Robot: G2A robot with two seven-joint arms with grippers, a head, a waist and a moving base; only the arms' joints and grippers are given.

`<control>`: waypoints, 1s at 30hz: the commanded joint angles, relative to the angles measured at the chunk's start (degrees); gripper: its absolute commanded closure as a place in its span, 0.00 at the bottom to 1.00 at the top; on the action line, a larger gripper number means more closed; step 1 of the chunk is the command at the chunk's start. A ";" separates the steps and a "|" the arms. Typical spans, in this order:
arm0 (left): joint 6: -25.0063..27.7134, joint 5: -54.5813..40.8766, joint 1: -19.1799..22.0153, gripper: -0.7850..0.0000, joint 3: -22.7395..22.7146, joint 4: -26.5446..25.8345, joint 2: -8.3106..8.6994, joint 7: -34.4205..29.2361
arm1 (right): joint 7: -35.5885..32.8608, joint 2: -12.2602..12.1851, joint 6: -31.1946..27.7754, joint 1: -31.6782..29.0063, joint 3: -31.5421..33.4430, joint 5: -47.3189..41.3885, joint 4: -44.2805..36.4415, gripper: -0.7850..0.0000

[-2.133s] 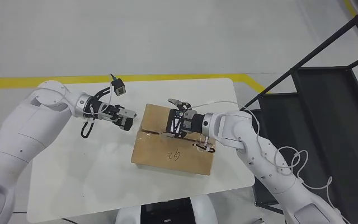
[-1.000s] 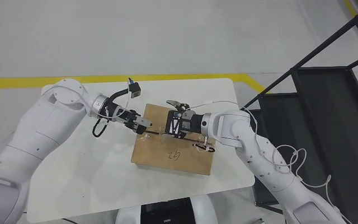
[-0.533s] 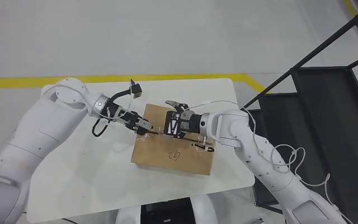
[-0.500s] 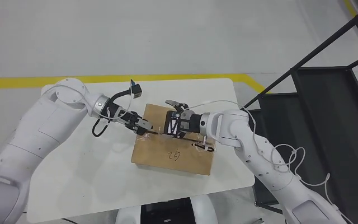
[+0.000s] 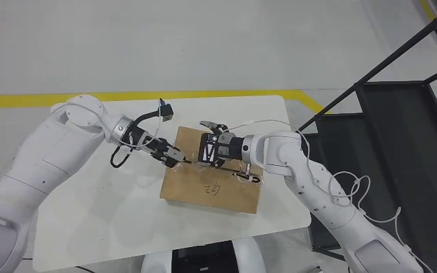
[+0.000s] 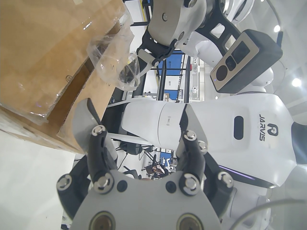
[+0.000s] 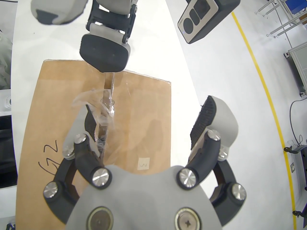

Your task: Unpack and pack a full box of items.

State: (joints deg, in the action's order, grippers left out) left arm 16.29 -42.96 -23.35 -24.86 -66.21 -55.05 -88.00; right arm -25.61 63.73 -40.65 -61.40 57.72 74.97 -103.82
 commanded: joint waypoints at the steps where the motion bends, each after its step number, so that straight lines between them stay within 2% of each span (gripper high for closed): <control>1: 0.00 -0.15 -0.78 0.12 0.77 -1.66 0.19 0.00 | 0.58 0.19 0.70 1.52 -0.02 -0.14 1.00 0.00; 4: 0.00 -0.60 -1.90 0.00 0.84 -3.75 0.30 0.00 | 1.81 0.89 2.55 4.03 -1.40 -1.12 3.15 0.00; 10: 1.42 -1.16 -3.42 0.00 -1.24 -4.25 0.65 1.41 | 2.51 1.45 3.09 6.26 -2.42 -1.50 5.46 0.00; 17: 4.74 -0.93 -7.40 0.00 -7.37 -4.68 3.33 4.74 | 2.36 2.47 6.48 8.93 -4.13 -1.96 7.25 0.00; 18: 4.96 -2.18 -6.52 0.00 -9.62 -3.43 3.87 4.96 | 1.98 2.20 4.79 7.32 -4.31 -1.66 7.20 0.00; 21: 5.76 -4.75 -6.78 0.00 -12.28 -2.13 4.16 5.76 | 2.53 1.91 6.07 4.10 -4.09 -0.78 4.30 0.00; 24: 7.83 -4.94 -7.58 0.00 -13.36 -0.16 3.92 7.83 | 1.72 1.79 7.21 2.69 -3.17 -2.26 1.67 0.00; 30: 7.79 -4.69 -8.07 0.00 -15.27 0.74 3.71 7.80 | 2.44 1.43 7.12 1.12 -0.69 -4.11 0.25 0.00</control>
State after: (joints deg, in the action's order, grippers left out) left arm 24.16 -47.89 -31.33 -39.88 -65.51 -51.33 -80.14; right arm -23.52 65.26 -33.23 -59.97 56.49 71.05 -103.37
